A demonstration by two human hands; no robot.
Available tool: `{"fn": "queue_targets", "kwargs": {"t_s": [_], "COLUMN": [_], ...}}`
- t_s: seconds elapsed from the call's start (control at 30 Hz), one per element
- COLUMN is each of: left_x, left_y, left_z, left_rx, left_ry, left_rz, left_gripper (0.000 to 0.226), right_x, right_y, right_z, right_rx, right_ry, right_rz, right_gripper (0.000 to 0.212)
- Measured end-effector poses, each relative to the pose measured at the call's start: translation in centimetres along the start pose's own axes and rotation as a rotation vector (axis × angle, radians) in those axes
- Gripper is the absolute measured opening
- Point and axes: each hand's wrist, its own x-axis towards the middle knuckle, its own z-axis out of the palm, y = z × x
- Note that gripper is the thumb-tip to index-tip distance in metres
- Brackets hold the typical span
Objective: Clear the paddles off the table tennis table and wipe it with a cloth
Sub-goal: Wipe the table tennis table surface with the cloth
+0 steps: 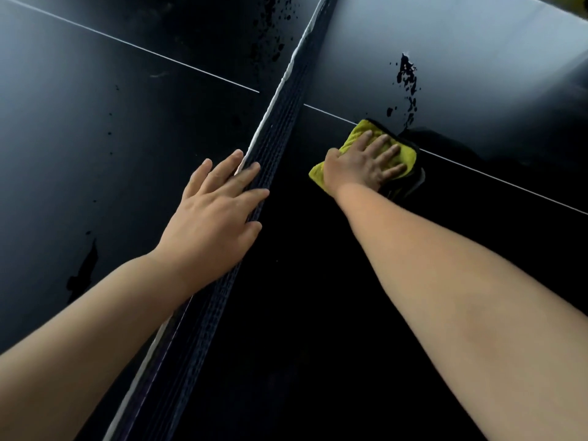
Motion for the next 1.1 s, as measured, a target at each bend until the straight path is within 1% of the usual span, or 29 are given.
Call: {"fn": "queue_targets", "kwargs": {"t_s": [0.13,0.27,0.33,0.43,0.57,0.67,0.73,0.8,0.9,1.0,1.1], "left_x": [-0.1,-0.4,-0.9,-2.5,-6.0,-8.9,-10.7,-12.5,-14.9,-16.7,-17.8], "left_y": [-0.7,-1.1,-1.1,-0.7,-0.3,-0.1,0.1,0.4,0.7,0.9,0.8], "left_z": [0.4,-0.1,-0.8,-1.9,-2.8,-3.2,-3.5,-4.1,-5.2,-6.2,-7.1], "left_rx": [-0.016,-0.018,-0.013,0.025,0.113,0.168,0.194,0.216,0.223,0.27,0.32], "left_ry": [0.001,0.005,-0.006,-0.025,-0.078,-0.168,-0.207,-0.227,-0.245,-0.259,-0.264], "left_rz": [0.009,0.031,0.045,0.044,0.011,-0.075,-0.139,-0.185,-0.214,-0.207,-0.214], "left_gripper": [0.051,0.043,0.046,0.055,0.079,0.099,0.104,0.1,0.081,0.076,0.078], "right_x": [3.5,3.9,3.3,1.4,-4.2,-9.5,-13.1,-16.7,-22.4,-28.0,-33.2], "right_y": [-1.2,-1.0,-0.5,0.6,2.0,3.3,4.1,4.9,5.6,6.1,6.5], "right_z": [-0.3,-0.5,-0.9,-1.5,-1.4,-0.9,-0.4,-0.1,0.5,1.2,1.8], "right_rx": [-0.035,-0.071,-0.116,-0.213,-0.315,-0.352,-0.359,-0.343,-0.297,-0.26,-0.248], "right_ry": [-0.014,-0.04,-0.058,-0.132,-0.175,-0.187,-0.203,-0.222,-0.246,-0.253,-0.253], "right_rz": [-0.134,-0.255,-0.347,-0.508,-0.653,-0.712,-0.734,-0.739,-0.733,-0.725,-0.721], "right_gripper": [0.077,0.073,0.071,0.07,0.075,0.081,0.087,0.089,0.088,0.086,0.086]}}
